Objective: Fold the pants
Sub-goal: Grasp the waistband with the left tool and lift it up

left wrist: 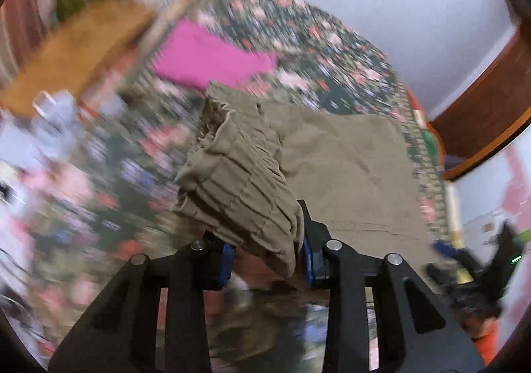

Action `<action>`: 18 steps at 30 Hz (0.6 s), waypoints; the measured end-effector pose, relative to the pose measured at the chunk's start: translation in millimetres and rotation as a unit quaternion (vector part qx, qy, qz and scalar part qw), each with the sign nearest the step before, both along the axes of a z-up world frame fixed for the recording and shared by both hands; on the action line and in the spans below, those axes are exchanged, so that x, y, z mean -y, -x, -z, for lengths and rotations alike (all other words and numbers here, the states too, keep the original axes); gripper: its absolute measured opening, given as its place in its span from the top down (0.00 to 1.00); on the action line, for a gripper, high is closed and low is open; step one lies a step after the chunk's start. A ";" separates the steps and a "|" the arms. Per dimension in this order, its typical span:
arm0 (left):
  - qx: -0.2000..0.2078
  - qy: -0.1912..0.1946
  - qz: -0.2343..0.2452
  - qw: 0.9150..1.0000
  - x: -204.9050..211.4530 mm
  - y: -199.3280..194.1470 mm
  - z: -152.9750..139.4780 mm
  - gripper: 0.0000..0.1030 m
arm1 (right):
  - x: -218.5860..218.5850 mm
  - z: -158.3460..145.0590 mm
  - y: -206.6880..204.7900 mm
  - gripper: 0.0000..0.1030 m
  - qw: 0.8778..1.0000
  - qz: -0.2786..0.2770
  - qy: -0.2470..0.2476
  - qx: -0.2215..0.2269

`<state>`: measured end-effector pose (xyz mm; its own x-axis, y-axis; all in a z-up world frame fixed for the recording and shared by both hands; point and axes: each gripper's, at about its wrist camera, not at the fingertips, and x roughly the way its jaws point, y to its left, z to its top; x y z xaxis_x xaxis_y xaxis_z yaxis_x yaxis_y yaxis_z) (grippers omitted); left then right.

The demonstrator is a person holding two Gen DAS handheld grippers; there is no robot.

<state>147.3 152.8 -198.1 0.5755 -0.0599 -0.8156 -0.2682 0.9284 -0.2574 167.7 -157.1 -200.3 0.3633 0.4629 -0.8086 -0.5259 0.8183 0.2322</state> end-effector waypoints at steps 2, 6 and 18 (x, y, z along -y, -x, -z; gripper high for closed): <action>0.007 -0.046 -0.001 0.999 0.8 7.7 -11.3 0.68 | 5.9 -2.4 3.0 0.16 1.000 -0.004 -0.013 0.002; 0.016 -0.112 0.000 0.994 11.8 13.3 -24.8 0.68 | 7.8 -5.2 7.1 0.16 1.000 0.003 -0.017 0.005; 0.094 -0.147 0.055 0.983 75.8 1.1 -78.8 0.70 | 7.5 5.1 10.6 0.16 1.000 0.000 -0.025 -0.004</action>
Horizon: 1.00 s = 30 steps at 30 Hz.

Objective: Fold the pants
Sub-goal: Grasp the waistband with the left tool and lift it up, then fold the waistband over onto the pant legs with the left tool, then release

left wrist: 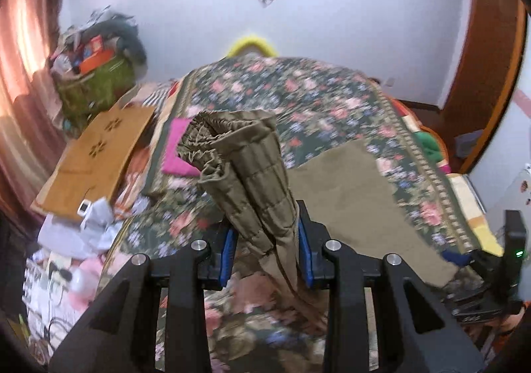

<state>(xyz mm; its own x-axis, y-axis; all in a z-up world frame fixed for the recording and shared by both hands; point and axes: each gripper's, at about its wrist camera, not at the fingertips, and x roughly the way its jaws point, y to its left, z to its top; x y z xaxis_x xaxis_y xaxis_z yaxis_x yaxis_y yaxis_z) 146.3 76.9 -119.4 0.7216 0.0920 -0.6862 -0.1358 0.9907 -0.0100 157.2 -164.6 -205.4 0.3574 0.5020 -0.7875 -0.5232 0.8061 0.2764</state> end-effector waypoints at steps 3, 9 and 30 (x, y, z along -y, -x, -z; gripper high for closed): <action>0.009 0.006 0.028 1.000 20.0 -5.5 -11.5 0.71 | 1.6 2.3 0.6 0.16 1.000 0.002 -0.009 -0.003; 0.009 0.016 0.088 0.996 63.2 -18.0 -19.3 0.73 | 2.6 4.9 0.2 0.16 1.000 0.003 -0.020 -0.009; -0.094 0.112 0.206 0.968 120.2 -37.5 22.7 0.55 | 0.7 -1.8 0.8 0.16 1.000 -0.009 -0.012 0.014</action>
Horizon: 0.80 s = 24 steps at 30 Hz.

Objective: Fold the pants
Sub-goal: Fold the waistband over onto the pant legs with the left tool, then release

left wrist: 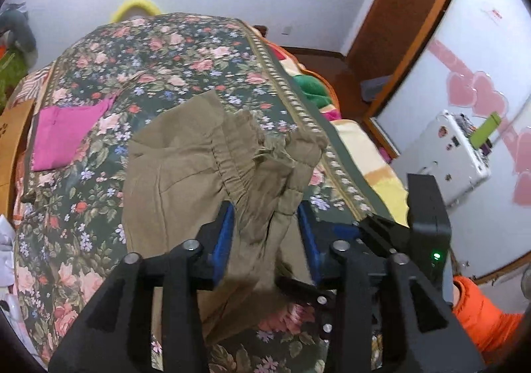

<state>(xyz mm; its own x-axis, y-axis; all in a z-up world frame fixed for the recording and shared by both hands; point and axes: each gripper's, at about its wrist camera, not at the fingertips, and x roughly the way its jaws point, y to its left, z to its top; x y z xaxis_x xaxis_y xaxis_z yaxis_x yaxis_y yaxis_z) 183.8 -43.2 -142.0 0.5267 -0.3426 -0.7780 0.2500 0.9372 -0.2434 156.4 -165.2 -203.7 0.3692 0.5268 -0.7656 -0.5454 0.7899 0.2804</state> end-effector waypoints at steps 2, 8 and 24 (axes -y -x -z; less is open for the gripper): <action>0.014 -0.003 -0.004 1.000 -3.4 4.4 -6.6 0.44 | -0.1 -3.1 1.0 0.16 1.000 0.002 0.007 0.011; 0.059 -0.046 -0.047 0.996 -30.6 6.1 -22.5 0.24 | 7.6 -10.6 1.5 0.16 1.000 0.010 0.011 0.024; -0.033 -0.126 -0.085 0.988 -101.0 -113.6 34.7 0.16 | 45.9 -25.2 -5.8 0.16 0.997 0.076 0.007 0.031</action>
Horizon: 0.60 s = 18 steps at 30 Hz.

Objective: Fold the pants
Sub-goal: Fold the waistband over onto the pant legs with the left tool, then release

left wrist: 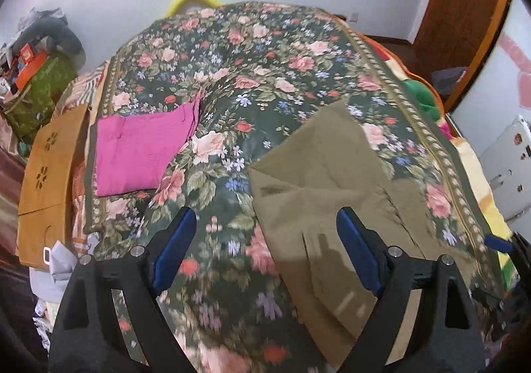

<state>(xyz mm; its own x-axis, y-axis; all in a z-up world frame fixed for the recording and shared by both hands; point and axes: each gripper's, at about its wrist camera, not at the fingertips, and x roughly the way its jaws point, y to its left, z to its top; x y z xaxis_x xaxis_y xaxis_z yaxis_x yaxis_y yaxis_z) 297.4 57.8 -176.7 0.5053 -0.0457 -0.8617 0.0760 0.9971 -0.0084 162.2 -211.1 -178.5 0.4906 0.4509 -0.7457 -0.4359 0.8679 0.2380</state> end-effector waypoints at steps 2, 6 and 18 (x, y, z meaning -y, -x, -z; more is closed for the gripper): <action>-0.013 0.009 -0.005 1.000 -3.0 -19.3 10.7 0.16 | 3.0 -1.8 -1.5 0.16 1.000 0.006 0.000 0.002; -0.046 0.007 -0.015 0.999 -4.0 -51.7 39.1 0.15 | 8.3 -4.1 -3.0 0.16 1.000 0.018 -0.003 0.002; -0.109 -0.069 0.007 0.992 -0.1 -48.9 106.3 0.01 | 9.1 2.2 -9.1 0.16 1.000 0.027 0.006 -0.013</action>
<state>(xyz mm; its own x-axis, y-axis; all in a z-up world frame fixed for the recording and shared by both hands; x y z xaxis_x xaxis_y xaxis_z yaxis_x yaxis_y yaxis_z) 346.2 57.9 -283.0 0.3065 0.0747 -0.9489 0.1021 0.9886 0.1108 171.2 -220.2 -180.7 0.4946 0.4154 -0.7634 -0.3821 0.8929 0.2383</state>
